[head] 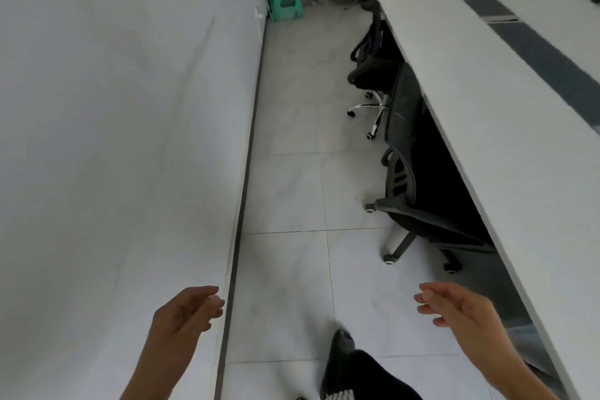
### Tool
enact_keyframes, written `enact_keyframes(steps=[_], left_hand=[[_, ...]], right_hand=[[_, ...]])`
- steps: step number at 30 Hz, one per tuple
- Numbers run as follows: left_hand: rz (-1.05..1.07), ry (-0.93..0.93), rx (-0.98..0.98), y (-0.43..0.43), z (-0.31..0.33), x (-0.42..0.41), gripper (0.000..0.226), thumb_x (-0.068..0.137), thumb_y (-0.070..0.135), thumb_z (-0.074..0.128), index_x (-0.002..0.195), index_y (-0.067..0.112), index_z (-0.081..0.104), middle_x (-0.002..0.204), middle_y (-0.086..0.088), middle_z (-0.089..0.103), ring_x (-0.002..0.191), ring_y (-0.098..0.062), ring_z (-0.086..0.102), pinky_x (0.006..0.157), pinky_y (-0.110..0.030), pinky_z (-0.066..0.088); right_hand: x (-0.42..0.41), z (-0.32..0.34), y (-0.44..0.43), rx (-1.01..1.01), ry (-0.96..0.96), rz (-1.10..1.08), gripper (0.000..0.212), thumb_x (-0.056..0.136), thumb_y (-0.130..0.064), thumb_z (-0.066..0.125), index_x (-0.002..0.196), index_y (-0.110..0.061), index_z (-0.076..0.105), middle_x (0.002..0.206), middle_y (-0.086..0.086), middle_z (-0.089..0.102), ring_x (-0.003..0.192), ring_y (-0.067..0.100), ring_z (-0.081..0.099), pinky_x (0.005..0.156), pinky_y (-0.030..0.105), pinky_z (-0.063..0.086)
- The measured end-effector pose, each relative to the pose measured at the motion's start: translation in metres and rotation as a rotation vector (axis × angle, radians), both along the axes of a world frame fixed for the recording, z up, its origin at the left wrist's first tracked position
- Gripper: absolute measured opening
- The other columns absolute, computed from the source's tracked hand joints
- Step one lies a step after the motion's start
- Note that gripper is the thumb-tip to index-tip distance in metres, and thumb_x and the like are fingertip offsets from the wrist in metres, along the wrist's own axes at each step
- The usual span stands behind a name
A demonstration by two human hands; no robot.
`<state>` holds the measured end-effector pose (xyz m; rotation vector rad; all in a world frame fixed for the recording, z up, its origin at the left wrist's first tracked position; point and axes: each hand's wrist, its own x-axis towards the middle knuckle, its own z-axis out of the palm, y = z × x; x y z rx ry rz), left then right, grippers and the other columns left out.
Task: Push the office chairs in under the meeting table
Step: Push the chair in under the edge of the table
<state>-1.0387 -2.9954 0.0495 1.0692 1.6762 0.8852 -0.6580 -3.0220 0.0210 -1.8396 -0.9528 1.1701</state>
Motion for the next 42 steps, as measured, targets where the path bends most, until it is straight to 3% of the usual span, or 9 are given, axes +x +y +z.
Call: enact_keyframes(steps=[7,12,15,20,27,30,33,36,42], left_hand=[[-0.154,0.002,-0.024,0.155,-0.017,0.016,0.011,0.086,0.008,0.06,0.091,0.014,0.068,0.081,-0.006,0.075,0.074,-0.017,0.071,0.062,-0.024,0.057],[-0.154,0.006,-0.04,0.264,0.0,0.008,0.012,0.086,0.005,0.06,0.09,0.012,0.069,0.078,-0.006,0.076,0.077,-0.024,0.071,0.073,-0.04,0.055],[-0.138,0.02,-0.036,0.322,-0.002,0.0,0.013,0.085,0.004,0.061,0.09,0.013,0.069,0.078,-0.006,0.076,0.077,-0.024,0.071,0.072,-0.039,0.054],[-0.174,-0.023,-0.063,0.41,-0.006,0.001,0.013,0.086,0.003,0.06,0.088,0.011,0.069,0.076,-0.006,0.076,0.074,-0.023,0.071,0.072,-0.041,0.054],[-0.307,-0.081,-0.043,0.572,-0.01,0.013,0.01,0.084,0.003,0.064,0.087,0.01,0.07,0.076,-0.011,0.075,0.073,-0.026,0.07,0.069,-0.039,0.051],[-0.405,-0.111,-0.022,0.636,-0.001,0.033,0.004,0.082,0.011,0.069,0.086,0.011,0.07,0.078,-0.012,0.075,0.075,-0.027,0.07,0.068,-0.034,0.051],[-0.554,-0.101,-0.029,0.686,0.007,0.057,0.007,0.081,0.023,0.069,0.086,0.018,0.071,0.082,-0.006,0.076,0.077,-0.02,0.071,0.071,-0.03,0.051],[-0.664,-0.068,-0.043,0.725,0.011,0.077,0.023,0.067,0.035,0.066,0.086,0.022,0.071,0.084,-0.006,0.075,0.079,-0.017,0.071,0.071,-0.025,0.05],[-0.708,-0.009,-0.027,0.798,0.0,0.114,0.011,0.077,0.021,0.07,0.085,0.015,0.071,0.082,-0.011,0.075,0.076,-0.022,0.071,0.06,-0.016,0.052]], right_hand=[[0.005,-0.019,0.113,-0.011,-0.038,-0.141,0.015,0.09,-0.009,0.059,0.089,-0.017,0.07,0.079,-0.003,0.077,0.072,0.01,0.072,0.07,0.034,0.054],[-0.003,-0.015,0.239,0.021,-0.011,-0.162,0.013,0.089,-0.007,0.06,0.089,-0.014,0.071,0.076,0.0,0.076,0.073,0.017,0.072,0.067,0.032,0.054],[-0.009,-0.009,0.314,0.041,-0.015,-0.148,0.012,0.088,-0.008,0.062,0.087,-0.016,0.071,0.076,-0.002,0.076,0.073,0.016,0.072,0.064,0.027,0.055],[-0.023,0.002,0.408,0.074,-0.058,-0.135,0.01,0.088,-0.012,0.063,0.088,-0.018,0.071,0.079,0.003,0.076,0.076,0.015,0.072,0.074,0.037,0.055],[-0.024,-0.003,0.49,0.016,-0.177,-0.398,0.009,0.087,-0.018,0.065,0.092,-0.022,0.071,0.08,-0.001,0.076,0.08,0.015,0.072,0.085,0.047,0.056],[-0.02,0.005,0.518,-0.031,-0.293,-0.484,0.011,0.085,-0.023,0.067,0.095,-0.024,0.072,0.081,-0.007,0.074,0.081,0.012,0.069,0.083,0.041,0.054],[-0.009,0.011,0.538,-0.08,-0.389,-0.583,0.018,0.085,-0.025,0.066,0.103,-0.022,0.07,0.092,-0.006,0.072,0.087,0.012,0.066,0.08,0.033,0.048],[0.012,0.003,0.559,-0.167,-0.48,-0.632,0.029,0.083,-0.032,0.068,0.112,-0.026,0.065,0.105,-0.001,0.07,0.1,0.021,0.064,0.077,0.036,0.046],[0.071,-0.043,0.626,-0.461,-0.505,-0.519,0.074,0.08,-0.046,0.066,0.143,-0.023,0.034,0.132,0.009,0.055,0.11,0.03,0.058,0.072,0.037,0.048]])
